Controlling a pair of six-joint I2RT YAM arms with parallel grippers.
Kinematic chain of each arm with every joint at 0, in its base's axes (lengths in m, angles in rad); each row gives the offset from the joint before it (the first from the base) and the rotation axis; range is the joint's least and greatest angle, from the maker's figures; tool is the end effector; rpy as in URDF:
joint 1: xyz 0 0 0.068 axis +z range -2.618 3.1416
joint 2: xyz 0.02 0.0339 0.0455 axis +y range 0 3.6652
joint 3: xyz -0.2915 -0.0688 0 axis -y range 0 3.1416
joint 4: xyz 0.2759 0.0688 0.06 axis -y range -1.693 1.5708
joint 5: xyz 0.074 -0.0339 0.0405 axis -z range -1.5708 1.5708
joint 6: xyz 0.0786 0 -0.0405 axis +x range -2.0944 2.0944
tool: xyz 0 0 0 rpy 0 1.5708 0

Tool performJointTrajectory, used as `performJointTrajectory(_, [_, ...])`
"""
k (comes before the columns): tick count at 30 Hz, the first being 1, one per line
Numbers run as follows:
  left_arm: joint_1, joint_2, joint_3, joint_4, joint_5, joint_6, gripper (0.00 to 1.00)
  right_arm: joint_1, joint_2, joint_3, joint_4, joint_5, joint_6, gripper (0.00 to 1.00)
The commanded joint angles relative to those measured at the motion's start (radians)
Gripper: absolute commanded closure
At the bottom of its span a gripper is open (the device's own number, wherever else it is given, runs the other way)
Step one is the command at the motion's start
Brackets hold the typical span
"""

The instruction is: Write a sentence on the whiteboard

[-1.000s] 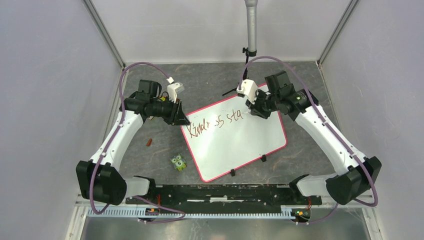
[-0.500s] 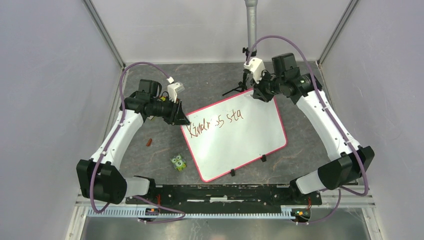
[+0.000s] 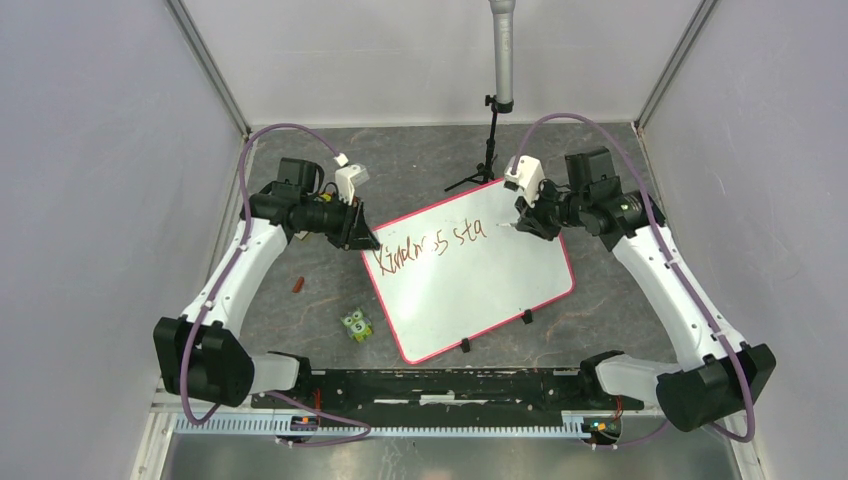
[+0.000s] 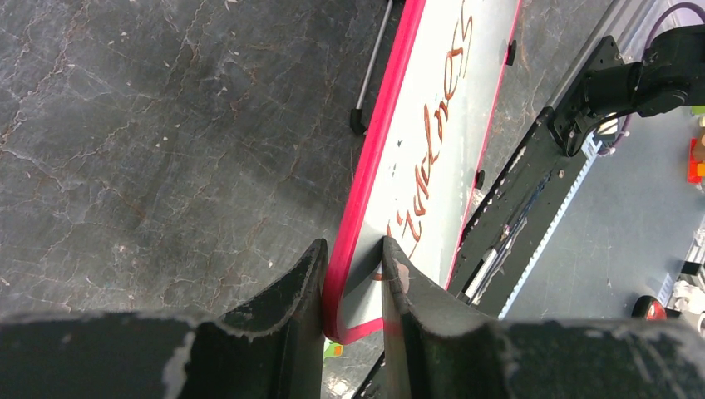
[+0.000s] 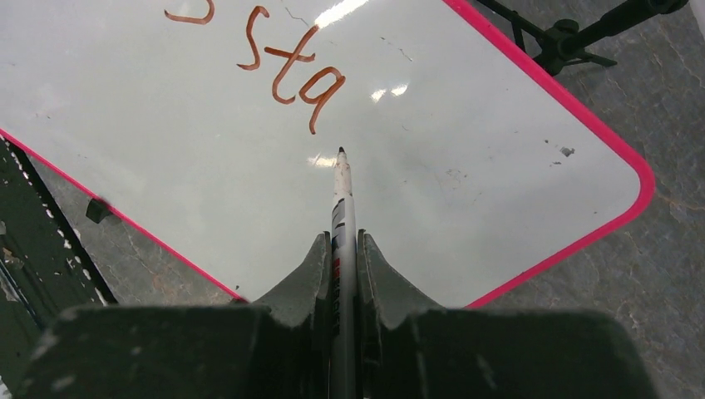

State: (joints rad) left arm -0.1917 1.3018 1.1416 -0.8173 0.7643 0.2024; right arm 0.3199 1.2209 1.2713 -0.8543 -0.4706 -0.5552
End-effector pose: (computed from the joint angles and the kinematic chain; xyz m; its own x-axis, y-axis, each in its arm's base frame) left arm 0.2817 -0.1101 0.3013 -0.6933 0.2824 -0.6630 0.6704 0.5902 -0.4497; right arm 0.2665 0.1258 0.3574 -0.2757 -0.5863 -0.7618 -0.8523 0.5156 -0.0883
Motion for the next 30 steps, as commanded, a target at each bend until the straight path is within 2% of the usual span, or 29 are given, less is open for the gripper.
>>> performJointTrajectory(1, [-0.017,0.035,0.028,-0.022,-0.051,0.085,0.98,0.003,-0.011,-0.005,0.068,-0.05,-0.044,1.0])
performJointTrajectory(6, [-0.017,0.052,0.067,-0.028,-0.066,0.117,0.98,0.013,0.006,0.03,0.071,-0.075,-0.046,1.0])
performJointTrajectory(12, [-0.017,0.111,0.159,-0.126,-0.079,0.227,0.97,0.039,0.028,0.029,0.058,-0.057,-0.087,1.0])
performJointTrajectory(30, [-0.017,0.11,0.156,-0.125,-0.069,0.212,0.98,0.051,0.07,0.042,0.119,-0.001,-0.083,1.0])
